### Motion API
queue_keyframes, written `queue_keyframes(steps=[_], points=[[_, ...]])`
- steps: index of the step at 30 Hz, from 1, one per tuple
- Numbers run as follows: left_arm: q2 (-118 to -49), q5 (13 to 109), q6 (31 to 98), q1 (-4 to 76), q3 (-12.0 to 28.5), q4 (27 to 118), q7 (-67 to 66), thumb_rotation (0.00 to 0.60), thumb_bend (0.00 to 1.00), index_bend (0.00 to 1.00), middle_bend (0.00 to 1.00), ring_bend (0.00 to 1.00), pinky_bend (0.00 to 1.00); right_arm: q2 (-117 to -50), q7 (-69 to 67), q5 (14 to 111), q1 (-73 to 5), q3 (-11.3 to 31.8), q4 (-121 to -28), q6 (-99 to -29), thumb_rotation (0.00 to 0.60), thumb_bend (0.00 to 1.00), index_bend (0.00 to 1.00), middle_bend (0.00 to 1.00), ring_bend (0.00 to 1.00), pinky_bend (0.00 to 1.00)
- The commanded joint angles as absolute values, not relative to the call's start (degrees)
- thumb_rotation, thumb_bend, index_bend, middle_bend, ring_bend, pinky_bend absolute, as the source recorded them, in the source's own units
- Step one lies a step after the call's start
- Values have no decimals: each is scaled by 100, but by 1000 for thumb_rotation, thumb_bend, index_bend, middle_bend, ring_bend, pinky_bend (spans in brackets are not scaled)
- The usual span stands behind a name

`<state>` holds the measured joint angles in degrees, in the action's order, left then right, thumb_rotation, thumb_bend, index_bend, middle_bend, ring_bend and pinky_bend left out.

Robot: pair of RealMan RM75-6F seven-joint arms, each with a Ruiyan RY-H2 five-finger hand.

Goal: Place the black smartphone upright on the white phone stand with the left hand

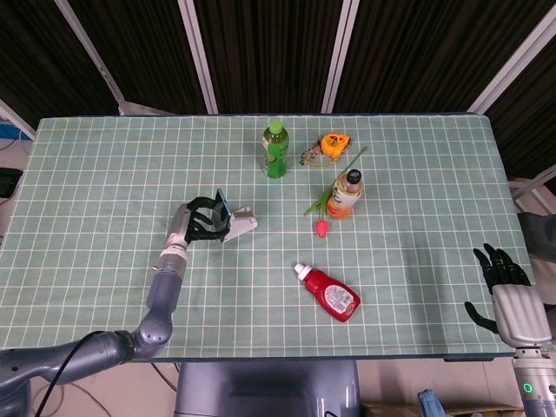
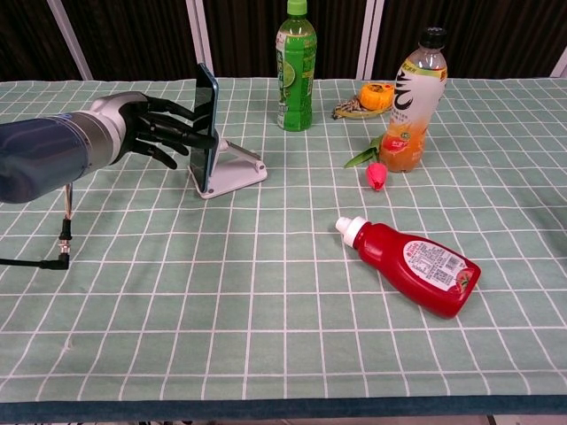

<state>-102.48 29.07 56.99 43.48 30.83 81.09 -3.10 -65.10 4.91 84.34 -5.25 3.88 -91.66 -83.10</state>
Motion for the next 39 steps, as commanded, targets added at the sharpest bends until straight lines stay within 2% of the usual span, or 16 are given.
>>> queue_keyframes(steps=[1, 5, 8, 12, 23, 39], points=[[-10225, 2928, 5682, 4349, 3063, 8124, -308, 600, 272, 413, 475, 367, 464, -6513, 493, 8434, -524, 388, -9164, -8311, 600, 364, 66, 0, 0, 178], [-10223, 2971, 5710, 4352, 3035, 8125, -308, 600, 272, 358, 411, 310, 406, -6512, 490, 8437, -524, 388, -9165, -8313, 600, 365, 66, 0, 0, 178], [-10209, 2970, 5699, 4360, 3010, 8132, -328, 600, 272, 278, 314, 185, 274, -6512, 490, 8439, -523, 386, -9164, -8314, 600, 364, 66, 0, 0, 178], [-10174, 2950, 5655, 4366, 2990, 8159, -338, 600, 272, 213, 223, 93, 181, -6513, 489, 8440, -524, 386, -9160, -8314, 600, 365, 66, 0, 0, 178], [-10039, 2909, 5608, 4358, 2945, 8265, -359, 600, 271, 132, 130, 37, 140, -6513, 493, 8448, -523, 383, -9152, -8318, 600, 366, 69, 0, 0, 178], [-9671, 3115, 5656, 4182, 2831, 8726, -270, 600, 271, 111, 99, 14, 124, -6517, 500, 8460, -517, 379, -9149, -8333, 600, 368, 69, 0, 0, 178]])
